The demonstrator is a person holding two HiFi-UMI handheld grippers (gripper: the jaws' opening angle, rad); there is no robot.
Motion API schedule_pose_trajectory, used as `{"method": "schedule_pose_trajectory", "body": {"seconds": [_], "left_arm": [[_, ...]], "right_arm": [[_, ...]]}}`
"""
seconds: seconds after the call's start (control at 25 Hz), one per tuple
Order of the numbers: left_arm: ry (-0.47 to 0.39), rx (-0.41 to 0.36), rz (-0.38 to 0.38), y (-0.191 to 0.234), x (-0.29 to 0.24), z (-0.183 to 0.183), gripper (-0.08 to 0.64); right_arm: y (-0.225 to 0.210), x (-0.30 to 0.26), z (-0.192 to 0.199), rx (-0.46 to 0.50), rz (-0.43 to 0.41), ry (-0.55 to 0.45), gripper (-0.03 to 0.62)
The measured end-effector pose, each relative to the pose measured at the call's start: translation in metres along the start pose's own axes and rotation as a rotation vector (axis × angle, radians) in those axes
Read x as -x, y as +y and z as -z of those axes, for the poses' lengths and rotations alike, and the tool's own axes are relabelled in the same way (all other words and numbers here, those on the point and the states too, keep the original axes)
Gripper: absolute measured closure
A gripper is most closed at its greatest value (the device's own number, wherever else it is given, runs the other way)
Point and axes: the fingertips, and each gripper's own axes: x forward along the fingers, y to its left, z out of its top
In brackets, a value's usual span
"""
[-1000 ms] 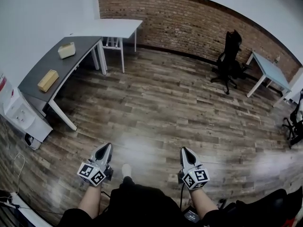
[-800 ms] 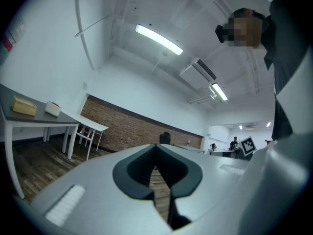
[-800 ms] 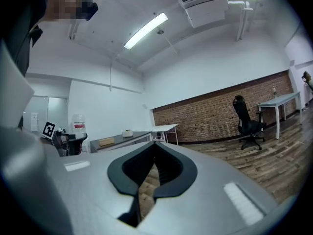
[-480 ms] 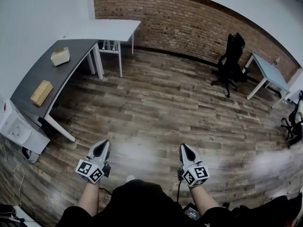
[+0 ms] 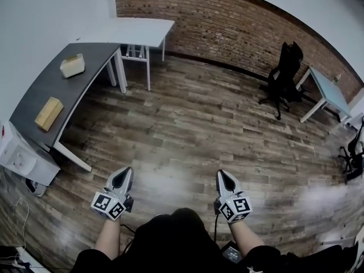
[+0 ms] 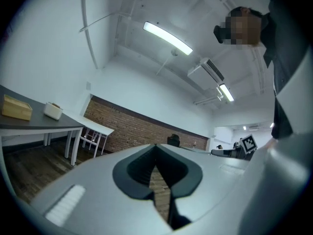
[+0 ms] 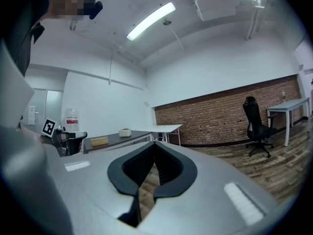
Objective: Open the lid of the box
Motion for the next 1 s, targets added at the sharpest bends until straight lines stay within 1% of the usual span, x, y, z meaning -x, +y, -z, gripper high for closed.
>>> {"method": "schedule_pose_trajectory", "body": {"seconds": [0.2,0.36,0.52,0.72,0.84,0.92,1.0], "left_arm": [[0.001,0.021,-0.069,0.023,-0.005,0.006,0.560],[-0.021,0.013,-0.135,0.043,-0.023,0.003,0.560],[-0.044,-0.019,-0.188,0.060,-0.051,-0.009,0.560],[-0.084,-0.027,-0.285,0.081,-0.074,-0.018,0.560],[-0.111,-0.047,-0.345,0.084,-0.083,-0.025,0.560],[-0.118,-0.077,-0.389,0.085,-0.084,-0.029,0.560],[-0.126,-0.084,-0.431,0.089,-0.082,-0.032,0.560]], "right_arm": [[-0.007,-0.041,-0.002,0.006,-0.049,0.010,0.591],[-0.022,-0.088,-0.007,0.034,-0.103,0.016,0.591],[-0.045,-0.143,-0.026,0.036,-0.137,-0.003,0.591],[-0.069,-0.199,-0.038,0.069,-0.143,-0.004,0.591],[-0.077,-0.228,-0.037,0.057,-0.193,0.017,0.591],[-0.077,-0.244,-0.039,0.054,-0.234,0.018,0.591],[-0.074,-0.262,-0.041,0.053,-0.269,0.016,0.591]]}}
